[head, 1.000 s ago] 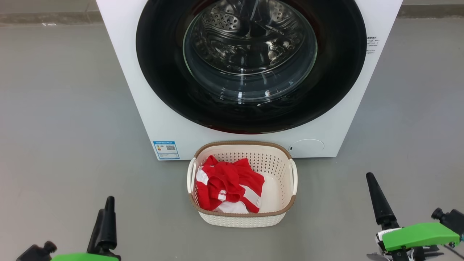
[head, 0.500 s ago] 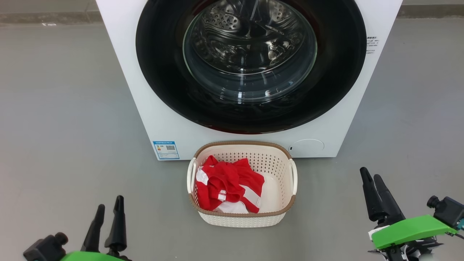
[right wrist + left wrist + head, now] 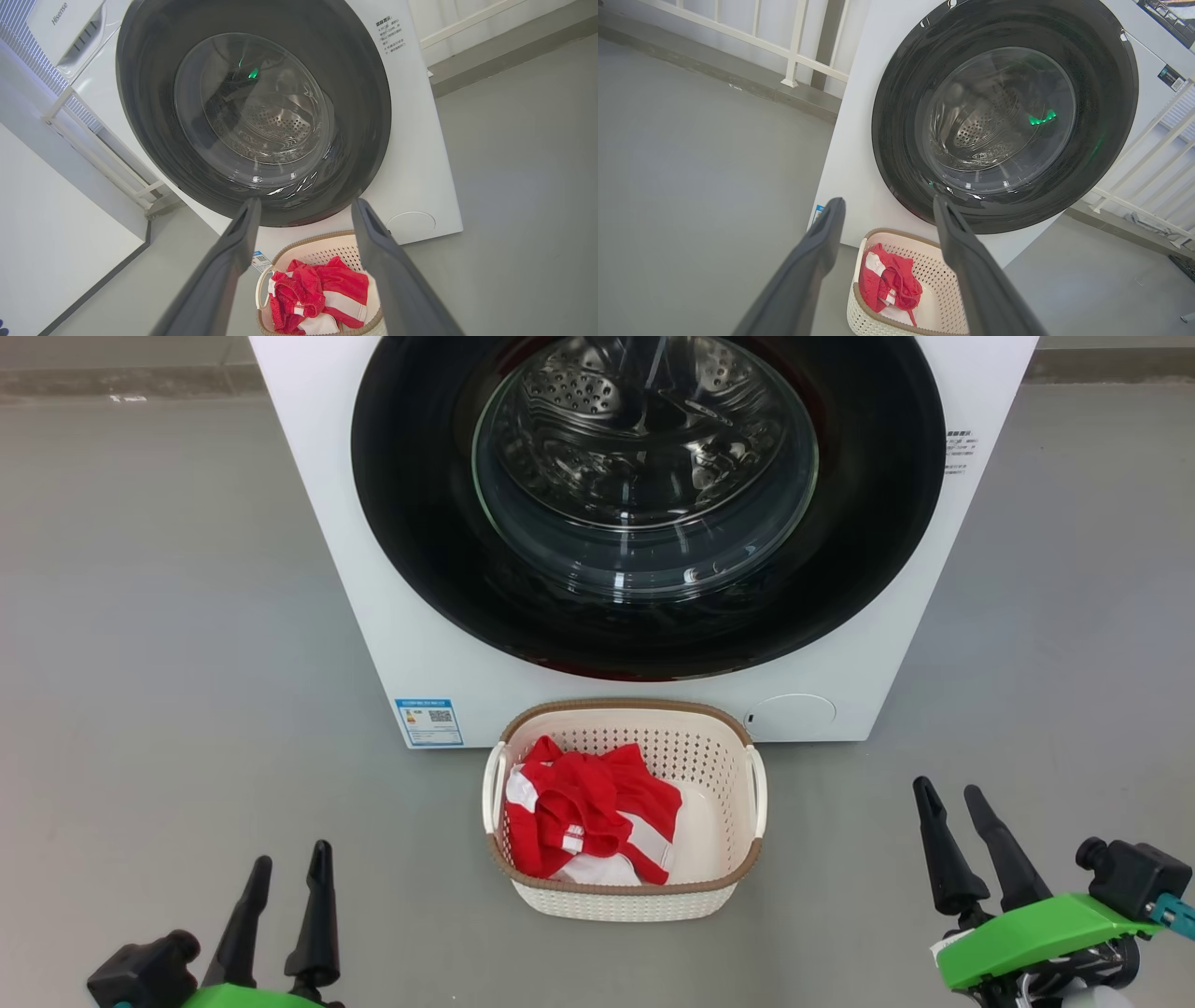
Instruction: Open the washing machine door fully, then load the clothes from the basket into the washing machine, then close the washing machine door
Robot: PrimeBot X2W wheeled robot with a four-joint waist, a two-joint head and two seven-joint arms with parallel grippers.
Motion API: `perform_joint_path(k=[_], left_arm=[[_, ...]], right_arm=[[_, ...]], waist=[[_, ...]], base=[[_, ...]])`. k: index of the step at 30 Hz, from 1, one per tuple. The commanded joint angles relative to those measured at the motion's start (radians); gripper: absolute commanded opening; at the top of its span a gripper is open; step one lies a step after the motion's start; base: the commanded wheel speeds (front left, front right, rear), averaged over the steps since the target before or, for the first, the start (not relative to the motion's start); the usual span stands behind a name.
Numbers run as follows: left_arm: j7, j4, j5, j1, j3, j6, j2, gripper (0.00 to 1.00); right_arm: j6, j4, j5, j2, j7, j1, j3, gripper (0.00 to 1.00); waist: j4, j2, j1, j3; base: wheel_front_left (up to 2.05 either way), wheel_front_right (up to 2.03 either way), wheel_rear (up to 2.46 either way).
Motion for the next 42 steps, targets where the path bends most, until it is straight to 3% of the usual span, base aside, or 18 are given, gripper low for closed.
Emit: perform_joint_path(k=[1, 34, 42], left_arm=[[-0.015, -0.023, 0.027, -0.047, 0.029, 0.001, 0.008, 1.00], [-0.114, -0.017, 0.348, -0.057, 0.008, -0.013, 0.005, 1.00], [-0.115, -0.017, 0.344, -0.057, 0.007, -0.013, 0.005, 1.00]], right_arm=[[0.001, -0.024, -0.037, -0.007, -0.016, -0.052, 0.014, 1.00], [0.002, 0.006, -0.401, -0.038, -0.112, -0.100, 0.077, 1.00], [0.002, 0.002, -0.401, -0.039, -0.114, -0.100, 0.077, 1.00]], waist=[[0.000, 0.0000, -0.0001, 0.000], [0.004, 0.0000, -0.0001, -0.002], [0.004, 0.0000, -0.0001, -0.004]], base=[[0.00, 0.00, 0.00], [0.00, 0.00, 0.00], [0.00, 0.00, 0.00]])
